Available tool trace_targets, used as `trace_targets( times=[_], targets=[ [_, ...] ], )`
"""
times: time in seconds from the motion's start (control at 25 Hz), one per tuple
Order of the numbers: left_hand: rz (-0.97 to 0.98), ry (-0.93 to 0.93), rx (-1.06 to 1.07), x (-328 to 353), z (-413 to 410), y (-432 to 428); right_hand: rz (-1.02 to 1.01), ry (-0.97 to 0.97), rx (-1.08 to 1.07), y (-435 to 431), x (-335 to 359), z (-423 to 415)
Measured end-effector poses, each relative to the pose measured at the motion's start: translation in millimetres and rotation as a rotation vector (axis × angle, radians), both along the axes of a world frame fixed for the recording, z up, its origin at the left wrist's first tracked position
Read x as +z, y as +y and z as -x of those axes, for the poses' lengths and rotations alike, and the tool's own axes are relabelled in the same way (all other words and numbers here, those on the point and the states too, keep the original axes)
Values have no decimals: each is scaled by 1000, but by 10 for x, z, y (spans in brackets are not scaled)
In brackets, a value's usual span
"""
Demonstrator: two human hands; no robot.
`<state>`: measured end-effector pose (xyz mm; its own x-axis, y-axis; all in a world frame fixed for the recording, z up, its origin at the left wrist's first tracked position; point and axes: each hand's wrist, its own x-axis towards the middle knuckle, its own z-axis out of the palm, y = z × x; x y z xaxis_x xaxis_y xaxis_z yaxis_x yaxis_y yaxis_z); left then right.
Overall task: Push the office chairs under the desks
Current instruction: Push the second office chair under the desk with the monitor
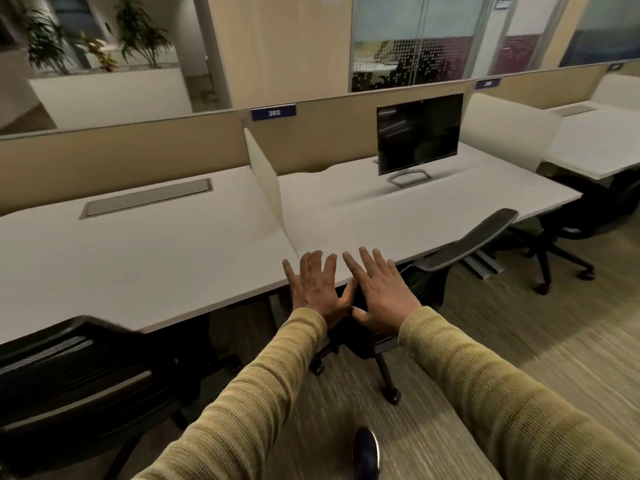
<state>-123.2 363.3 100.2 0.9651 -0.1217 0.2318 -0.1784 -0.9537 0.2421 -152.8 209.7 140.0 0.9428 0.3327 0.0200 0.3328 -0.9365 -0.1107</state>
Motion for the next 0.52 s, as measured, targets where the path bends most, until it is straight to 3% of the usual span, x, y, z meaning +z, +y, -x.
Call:
trace_targets(
  times=[0.24,0.52],
  targets=[
    [103,16,-36,-153,-1188,-1183,81,48,-56,-1169,-32,-1181],
    [65,88,-37,-241,-2205,-2019,153,160,-166,-2460,-247,-2197]
  ],
)
